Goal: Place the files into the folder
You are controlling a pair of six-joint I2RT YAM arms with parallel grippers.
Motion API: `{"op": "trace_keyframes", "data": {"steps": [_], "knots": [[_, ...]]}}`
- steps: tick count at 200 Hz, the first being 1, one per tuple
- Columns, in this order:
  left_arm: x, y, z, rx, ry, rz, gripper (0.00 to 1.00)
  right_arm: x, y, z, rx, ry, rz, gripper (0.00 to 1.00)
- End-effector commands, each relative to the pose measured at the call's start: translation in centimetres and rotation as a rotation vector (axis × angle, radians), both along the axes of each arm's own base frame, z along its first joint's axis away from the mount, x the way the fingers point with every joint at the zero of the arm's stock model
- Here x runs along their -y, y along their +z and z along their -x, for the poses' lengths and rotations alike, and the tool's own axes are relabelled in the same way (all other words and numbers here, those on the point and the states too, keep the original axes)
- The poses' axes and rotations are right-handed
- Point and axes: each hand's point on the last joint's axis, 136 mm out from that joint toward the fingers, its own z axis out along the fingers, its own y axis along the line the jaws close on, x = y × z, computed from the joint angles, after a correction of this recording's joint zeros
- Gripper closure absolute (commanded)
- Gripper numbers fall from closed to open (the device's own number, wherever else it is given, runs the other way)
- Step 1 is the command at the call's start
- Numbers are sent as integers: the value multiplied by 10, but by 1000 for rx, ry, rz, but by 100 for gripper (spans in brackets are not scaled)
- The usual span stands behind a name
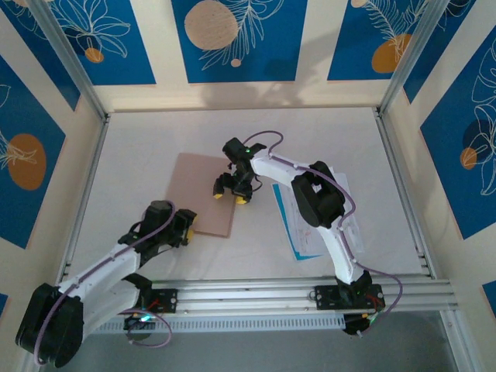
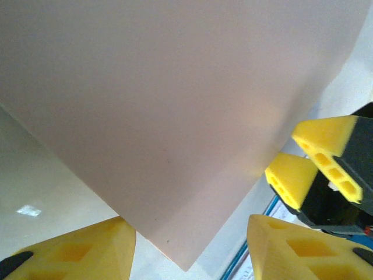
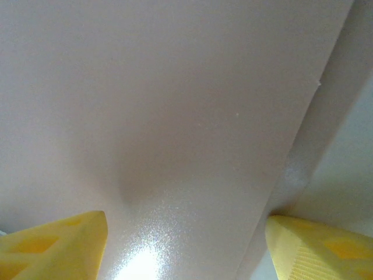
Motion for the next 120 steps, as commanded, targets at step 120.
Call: {"op": "trace_keyframes", "data": {"steps": [120], "knots": [[-1, -18, -10, -8, 55, 4, 50, 20, -48, 20, -126, 3, 96, 26]]}}
